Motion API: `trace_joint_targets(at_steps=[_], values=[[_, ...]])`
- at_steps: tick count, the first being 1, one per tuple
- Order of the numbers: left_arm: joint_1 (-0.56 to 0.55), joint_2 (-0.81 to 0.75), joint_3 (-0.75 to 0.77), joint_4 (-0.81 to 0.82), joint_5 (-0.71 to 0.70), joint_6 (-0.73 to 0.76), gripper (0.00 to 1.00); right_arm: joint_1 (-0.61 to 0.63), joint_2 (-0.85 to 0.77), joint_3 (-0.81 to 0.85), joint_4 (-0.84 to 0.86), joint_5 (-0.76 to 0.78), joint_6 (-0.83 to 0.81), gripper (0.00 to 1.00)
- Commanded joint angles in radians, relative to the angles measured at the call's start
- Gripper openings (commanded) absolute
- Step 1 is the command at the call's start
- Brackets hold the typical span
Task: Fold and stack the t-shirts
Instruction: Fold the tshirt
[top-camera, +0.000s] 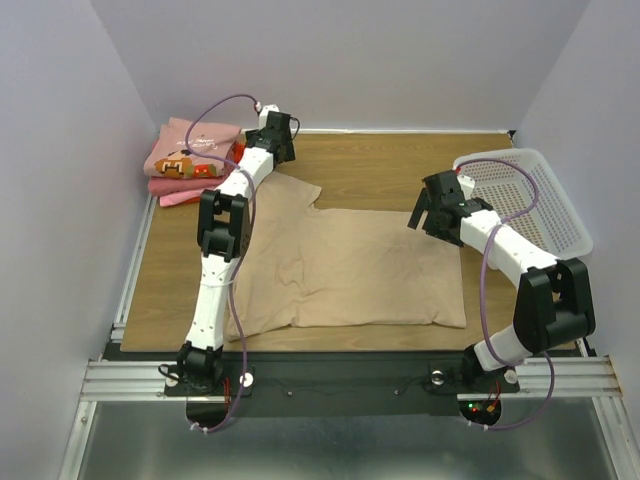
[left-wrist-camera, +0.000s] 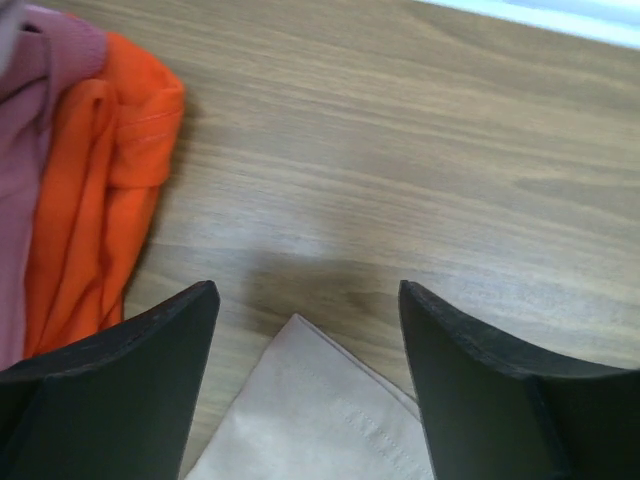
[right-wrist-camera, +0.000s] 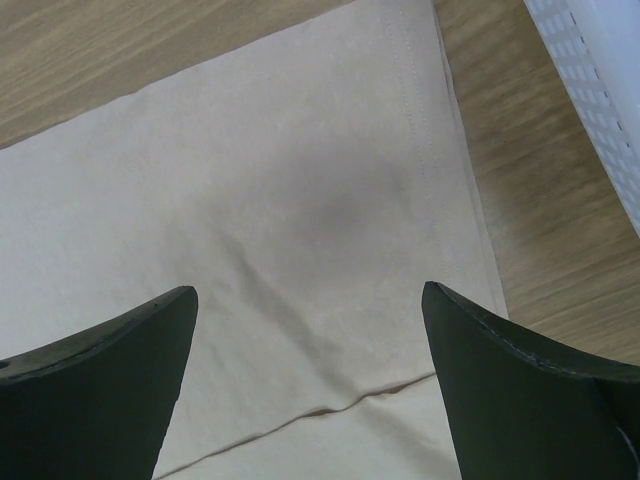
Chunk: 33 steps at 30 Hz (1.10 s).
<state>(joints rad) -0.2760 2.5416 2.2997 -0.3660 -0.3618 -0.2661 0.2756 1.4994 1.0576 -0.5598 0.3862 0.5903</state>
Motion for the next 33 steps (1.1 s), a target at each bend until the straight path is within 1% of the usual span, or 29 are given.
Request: trace_joint_targets(at_steps=[1,3,4,7,11,13,19,20,21,22,28,31,33], values=[[-0.006,0.011,0.032,0.035,0.030,0.024,0.77,-0.001,-0.021,0.005,0.034,0.028,-0.017,1.00],[-0.006,0.035,0.044,0.004,0.035,0.004,0.75,-0.001,-0.022,0.005,0.034,0.026,-0.017,1.00],[-0.006,0.040,0.044,0.001,0.040,-0.001,0.70,-0.001,-0.021,0.005,0.034,0.025,-0.017,1.00],[-0.005,0.055,0.040,-0.019,0.038,-0.030,0.62,-0.001,-0.019,0.004,0.034,0.022,-0.017,1.00],[0.001,0.068,0.038,-0.039,0.009,-0.047,0.53,-0.001,-0.025,-0.001,0.034,0.023,-0.015,1.00],[0.004,0.072,0.038,-0.048,0.011,-0.047,0.40,-0.001,-0.027,-0.002,0.034,0.031,-0.015,1.00],[0.021,0.059,0.024,-0.140,-0.015,-0.077,0.41,-0.001,-0.033,-0.005,0.034,0.031,-0.012,1.00],[0.024,0.052,0.020,-0.148,-0.017,-0.081,0.43,-0.001,-0.030,-0.005,0.034,0.029,-0.012,1.00],[0.030,0.049,0.018,-0.151,-0.020,-0.079,0.43,-0.001,-0.028,-0.005,0.034,0.028,-0.012,1.00],[0.034,0.046,0.021,-0.152,-0.017,-0.076,0.46,-0.001,-0.028,-0.005,0.034,0.028,-0.012,1.00],[0.066,0.032,0.046,-0.159,0.020,-0.068,0.46,-0.001,-0.027,-0.007,0.034,0.029,-0.010,1.00],[0.072,0.019,0.018,-0.159,0.038,-0.067,0.46,-0.001,-0.022,-0.005,0.034,0.033,-0.009,1.00],[0.072,0.017,-0.003,-0.143,0.093,-0.068,0.46,-0.001,-0.018,-0.004,0.034,0.028,-0.006,1.00]])
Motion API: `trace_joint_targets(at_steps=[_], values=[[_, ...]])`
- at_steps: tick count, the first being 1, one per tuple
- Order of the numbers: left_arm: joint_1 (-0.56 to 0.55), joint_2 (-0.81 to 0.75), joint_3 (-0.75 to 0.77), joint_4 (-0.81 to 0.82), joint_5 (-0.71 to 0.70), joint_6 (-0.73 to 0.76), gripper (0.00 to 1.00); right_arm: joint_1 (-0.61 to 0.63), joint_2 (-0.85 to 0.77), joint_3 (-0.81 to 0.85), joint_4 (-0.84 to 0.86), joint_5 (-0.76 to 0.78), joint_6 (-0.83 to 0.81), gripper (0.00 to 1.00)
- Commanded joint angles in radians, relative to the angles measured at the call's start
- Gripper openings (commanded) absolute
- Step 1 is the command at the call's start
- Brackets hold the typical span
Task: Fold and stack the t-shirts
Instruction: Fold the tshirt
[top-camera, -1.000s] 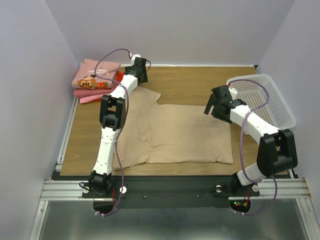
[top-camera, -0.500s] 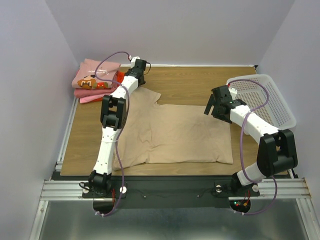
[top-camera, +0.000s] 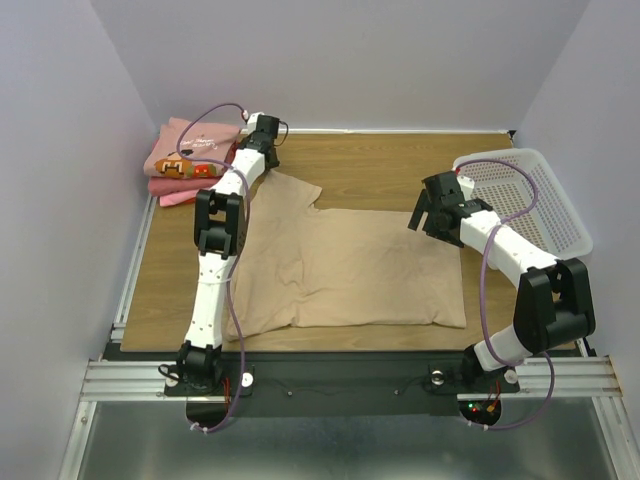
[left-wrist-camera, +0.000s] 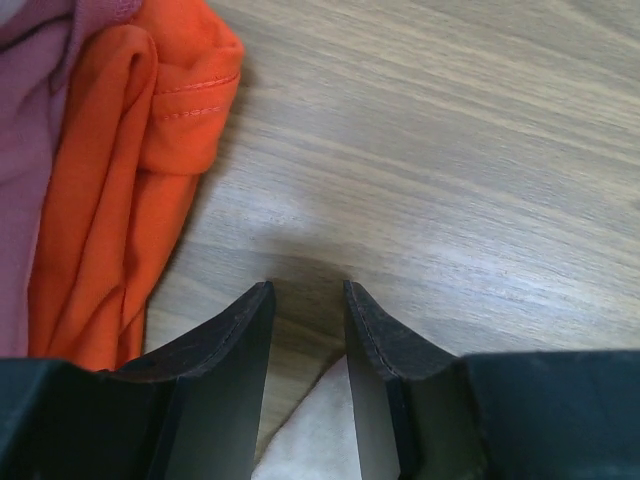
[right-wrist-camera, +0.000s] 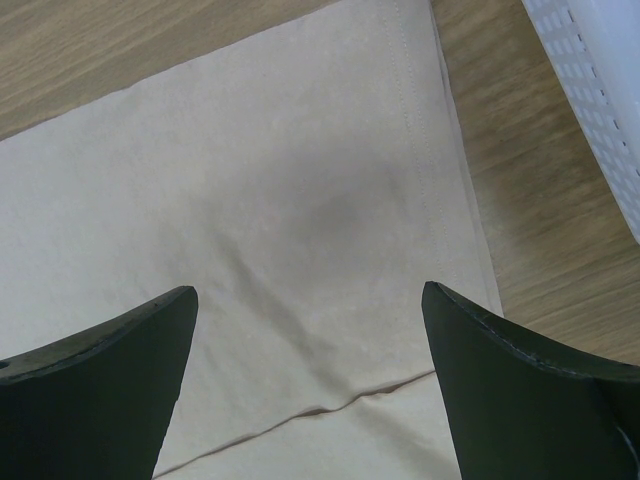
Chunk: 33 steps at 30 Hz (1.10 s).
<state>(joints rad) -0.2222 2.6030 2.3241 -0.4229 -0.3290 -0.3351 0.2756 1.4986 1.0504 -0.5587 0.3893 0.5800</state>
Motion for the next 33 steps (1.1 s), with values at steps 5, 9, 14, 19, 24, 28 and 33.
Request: trace_joint_targets(at_steps=[5,9,14,19,24,28,33], values=[[0.017,-0.023,-0.040,-0.082,0.203,-0.018,0.47,-0.001,-0.011,0.003,0.033,0.019,0.003,1.00],[0.015,-0.035,-0.060,-0.082,0.231,-0.027,0.47,-0.001,-0.014,0.000,0.033,0.029,0.003,1.00],[0.012,-0.073,-0.100,-0.071,0.231,-0.021,0.48,-0.001,-0.008,0.002,0.033,0.029,0.003,1.00],[-0.019,-0.075,-0.108,-0.073,0.234,0.030,0.49,-0.001,0.002,0.003,0.033,0.026,0.004,1.00],[-0.026,-0.049,-0.078,-0.125,0.153,0.045,0.49,-0.001,-0.009,0.000,0.033,0.028,0.001,1.00],[-0.029,-0.064,-0.097,-0.131,0.159,0.050,0.49,-0.001,-0.006,0.002,0.033,0.028,0.000,1.00],[-0.040,-0.081,-0.131,-0.128,0.177,0.068,0.49,-0.001,0.003,0.002,0.033,0.023,0.003,1.00]])
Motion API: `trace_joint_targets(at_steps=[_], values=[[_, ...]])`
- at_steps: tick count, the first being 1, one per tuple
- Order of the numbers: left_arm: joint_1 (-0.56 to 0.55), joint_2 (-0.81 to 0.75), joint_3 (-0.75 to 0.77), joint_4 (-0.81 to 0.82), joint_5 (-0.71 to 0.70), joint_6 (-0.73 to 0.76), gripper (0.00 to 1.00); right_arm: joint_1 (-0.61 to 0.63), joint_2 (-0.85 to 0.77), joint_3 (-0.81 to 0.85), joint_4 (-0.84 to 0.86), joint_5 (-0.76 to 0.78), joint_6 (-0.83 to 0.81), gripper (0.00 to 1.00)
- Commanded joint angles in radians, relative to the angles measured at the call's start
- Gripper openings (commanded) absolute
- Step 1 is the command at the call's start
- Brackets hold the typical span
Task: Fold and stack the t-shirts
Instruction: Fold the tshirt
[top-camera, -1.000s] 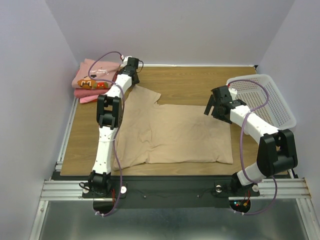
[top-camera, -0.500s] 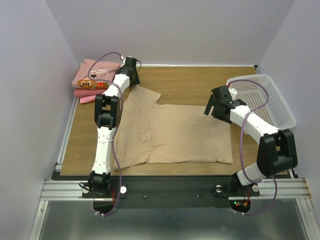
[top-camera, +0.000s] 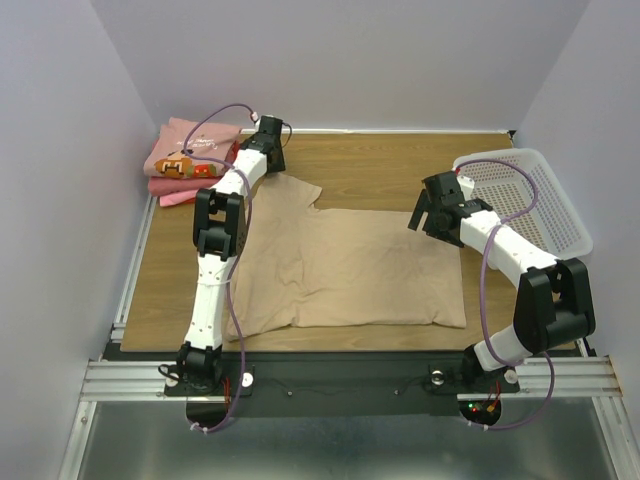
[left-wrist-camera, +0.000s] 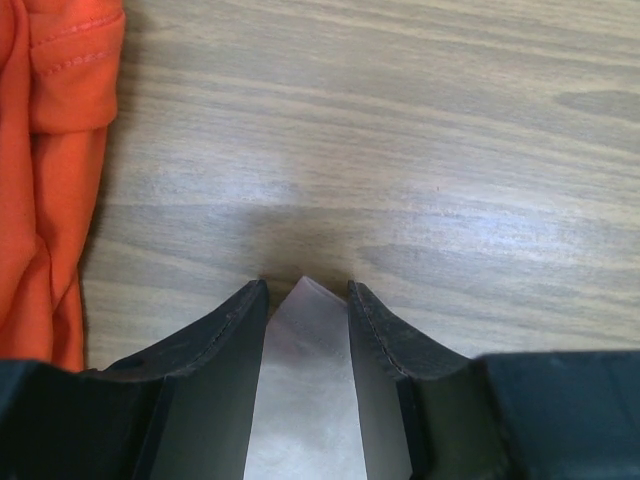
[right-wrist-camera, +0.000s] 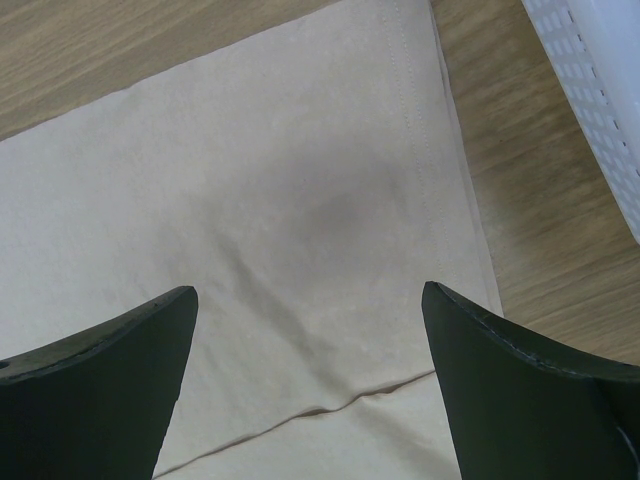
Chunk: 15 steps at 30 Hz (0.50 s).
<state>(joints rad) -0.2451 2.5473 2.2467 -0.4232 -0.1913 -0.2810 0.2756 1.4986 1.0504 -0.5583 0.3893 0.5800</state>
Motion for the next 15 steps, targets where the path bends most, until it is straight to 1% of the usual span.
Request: trace_joint_targets(at_steps=[1,4,5,6,7,11,15], values=[[-0.022,-0.027,-0.055,-0.126,0.036,0.016,0.47,-0.001,0.002,0.002,0.032,0.022,0.003,1.00],[-0.026,-0.027,-0.056,-0.129,0.039,0.020,0.35,-0.001,-0.001,0.000,0.032,0.026,0.003,1.00],[-0.028,-0.028,-0.058,-0.131,0.044,0.022,0.23,-0.001,-0.004,-0.001,0.032,0.028,0.001,1.00],[-0.028,-0.029,-0.058,-0.129,0.047,0.022,0.17,-0.001,-0.006,-0.001,0.032,0.029,0.003,1.00],[-0.028,-0.029,-0.056,-0.131,0.047,0.025,0.01,-0.001,-0.008,-0.001,0.032,0.029,0.003,1.00],[-0.028,-0.039,-0.058,-0.127,0.049,0.039,0.00,-0.001,-0.003,0.000,0.032,0.028,0.003,1.00],[-0.028,-0.103,-0.091,-0.097,0.029,0.045,0.00,-0.003,0.014,0.022,0.034,0.042,0.012,1.00]])
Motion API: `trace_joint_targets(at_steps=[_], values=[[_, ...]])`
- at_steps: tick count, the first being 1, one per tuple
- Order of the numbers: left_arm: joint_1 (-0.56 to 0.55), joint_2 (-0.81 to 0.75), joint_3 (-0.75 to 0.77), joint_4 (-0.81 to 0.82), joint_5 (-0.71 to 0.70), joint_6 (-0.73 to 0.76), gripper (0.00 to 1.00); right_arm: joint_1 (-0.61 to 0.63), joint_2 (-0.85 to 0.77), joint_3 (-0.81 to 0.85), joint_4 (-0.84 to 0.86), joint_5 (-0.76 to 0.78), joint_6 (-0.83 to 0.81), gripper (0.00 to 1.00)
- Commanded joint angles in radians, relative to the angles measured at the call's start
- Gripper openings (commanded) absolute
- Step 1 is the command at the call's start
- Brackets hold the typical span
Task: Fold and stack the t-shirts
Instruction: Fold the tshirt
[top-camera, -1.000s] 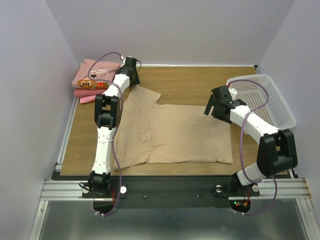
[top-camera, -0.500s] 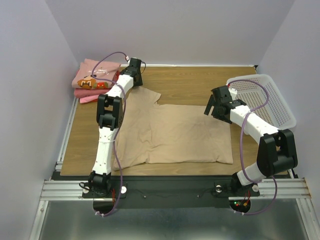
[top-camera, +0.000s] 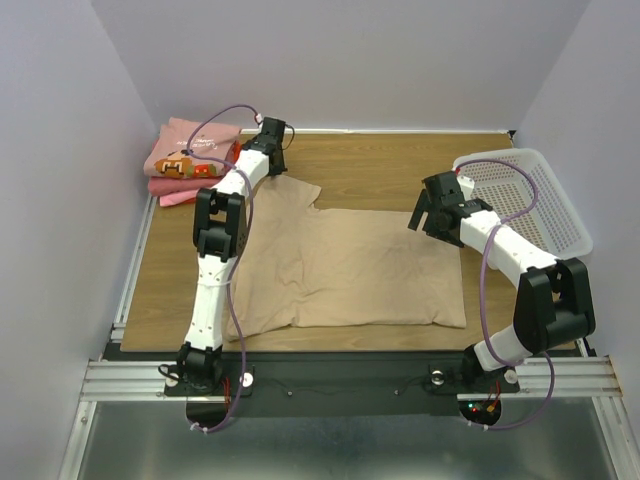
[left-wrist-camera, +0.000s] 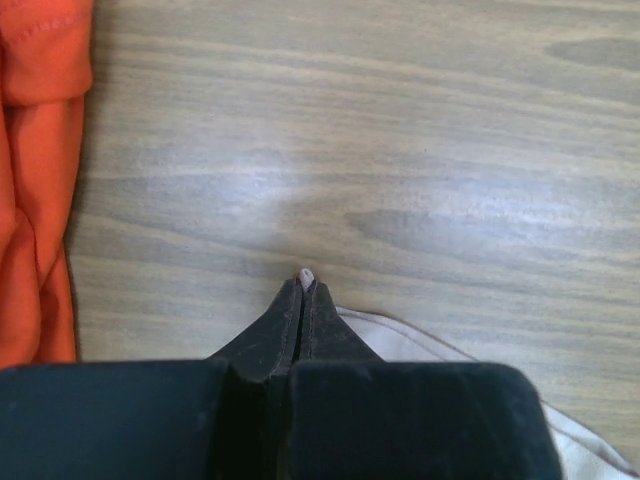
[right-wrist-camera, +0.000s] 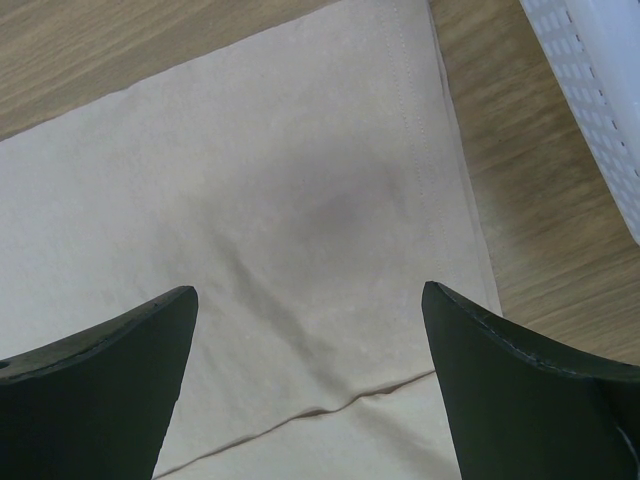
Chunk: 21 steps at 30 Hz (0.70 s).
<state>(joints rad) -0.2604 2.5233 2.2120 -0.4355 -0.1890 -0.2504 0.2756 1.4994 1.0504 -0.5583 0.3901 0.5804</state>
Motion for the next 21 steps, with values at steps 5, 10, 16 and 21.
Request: trace_joint_targets(at_steps=[5,10,16,21], values=[[-0.025,-0.199,-0.193,-0.008,0.033,0.017,0.00,-0.003,0.097,0.094,0.034,0.082,0.059,1.00],[-0.036,-0.333,-0.340,0.081,0.048,-0.006,0.00,-0.018,0.217,0.216,0.032,0.148,0.116,1.00],[-0.045,-0.452,-0.498,0.158,0.048,-0.021,0.00,-0.026,0.337,0.322,0.032,0.269,0.148,0.99],[-0.076,-0.520,-0.580,0.185,0.010,-0.012,0.00,-0.044,0.419,0.355,0.026,0.306,0.164,0.94]])
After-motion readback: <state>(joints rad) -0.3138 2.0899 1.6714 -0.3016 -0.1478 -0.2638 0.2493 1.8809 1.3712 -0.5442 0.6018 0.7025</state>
